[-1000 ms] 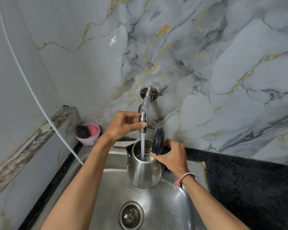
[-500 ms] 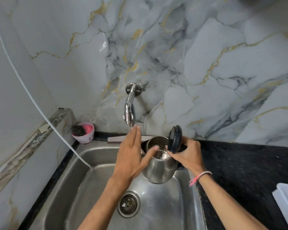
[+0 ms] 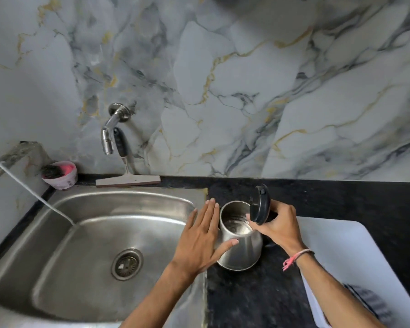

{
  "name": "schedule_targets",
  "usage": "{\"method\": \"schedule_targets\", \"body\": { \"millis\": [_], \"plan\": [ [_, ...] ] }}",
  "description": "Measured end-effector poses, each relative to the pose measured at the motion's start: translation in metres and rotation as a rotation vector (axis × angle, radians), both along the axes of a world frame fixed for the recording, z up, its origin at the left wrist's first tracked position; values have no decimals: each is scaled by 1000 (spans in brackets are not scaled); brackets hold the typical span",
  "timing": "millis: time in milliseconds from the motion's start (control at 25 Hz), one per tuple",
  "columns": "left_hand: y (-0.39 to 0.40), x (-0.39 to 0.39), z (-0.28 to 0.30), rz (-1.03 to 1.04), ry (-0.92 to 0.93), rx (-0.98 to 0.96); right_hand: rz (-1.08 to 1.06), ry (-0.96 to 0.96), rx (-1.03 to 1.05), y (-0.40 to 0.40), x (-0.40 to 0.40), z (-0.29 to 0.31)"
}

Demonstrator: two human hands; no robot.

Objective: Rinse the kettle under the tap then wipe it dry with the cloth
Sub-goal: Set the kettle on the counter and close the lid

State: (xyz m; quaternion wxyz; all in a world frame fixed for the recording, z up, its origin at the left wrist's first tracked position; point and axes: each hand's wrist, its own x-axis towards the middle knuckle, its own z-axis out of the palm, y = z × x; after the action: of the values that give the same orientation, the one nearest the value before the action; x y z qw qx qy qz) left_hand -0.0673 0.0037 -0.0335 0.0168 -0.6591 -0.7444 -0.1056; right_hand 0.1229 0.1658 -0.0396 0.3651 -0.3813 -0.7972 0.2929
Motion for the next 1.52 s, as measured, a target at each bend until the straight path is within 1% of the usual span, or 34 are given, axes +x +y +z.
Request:
{"method": "schedule_targets", "body": {
  "millis": [160, 240, 320, 400, 480, 560, 600, 640, 720, 760, 800, 880, 960, 1000, 1080, 1240, 1400, 1440, 1480, 1520],
  "plan": [
    [-2, 47, -10, 33, 43, -42, 43, 9, 19, 3, 41, -9],
    [-5, 60, -14, 54, 87, -68, 61, 17, -16, 0, 49, -17],
    [-8, 65, -15, 78, 88, -91, 85, 24, -64, -3, 51, -20],
    [-12, 65, -15, 100, 36, -119, 157, -29, -106, -1, 52, -13],
    [-18, 62, -16, 103, -24, -129, 309, -181, -173, 2, 55, 5],
    [-22, 55, -10, 91, -165, -107, 441, -338, -260, 6, 65, 22],
    [-24, 50, -3, 98, -271, -86, 464, -368, -289, 6, 71, 27],
    [-23, 44, 5, 114, -373, -48, 454, -361, -303, 3, 76, 32],
    [-9, 36, 21, 151, -508, 76, 344, -292, -298, 0, 74, 36],
    [4, 35, 29, 160, -534, 124, 250, -294, -272, -1, 63, 39],
    [22, 36, 36, 162, -540, 129, 152, -344, -239, -2, 47, 42],
    [57, 47, 44, 179, -520, -10, 2, -541, -241, -5, 9, 48],
    [79, 57, 39, 232, -484, -197, -68, -714, -287, -10, -19, 46],
    [83, 59, 33, 259, -487, -256, -92, -766, -290, -12, -25, 42],
    [87, 56, 19, 304, -502, -289, -154, -817, -280, -13, -29, 33],
    [89, 56, 5, 342, -470, -276, -180, -820, -294, -10, -28, 25],
    [85, 56, 5, 382, -467, -304, -184, -862, -296, -12, -28, 27],
    [82, 58, 8, 383, -446, -291, -151, -828, -303, -13, -26, 29],
    [81, 58, 11, 386, -408, -249, -104, -748, -296, -13, -23, 31],
    [79, 63, 15, 388, -347, -183, -47, -616, -286, -12, -14, 32]
  ]
}}
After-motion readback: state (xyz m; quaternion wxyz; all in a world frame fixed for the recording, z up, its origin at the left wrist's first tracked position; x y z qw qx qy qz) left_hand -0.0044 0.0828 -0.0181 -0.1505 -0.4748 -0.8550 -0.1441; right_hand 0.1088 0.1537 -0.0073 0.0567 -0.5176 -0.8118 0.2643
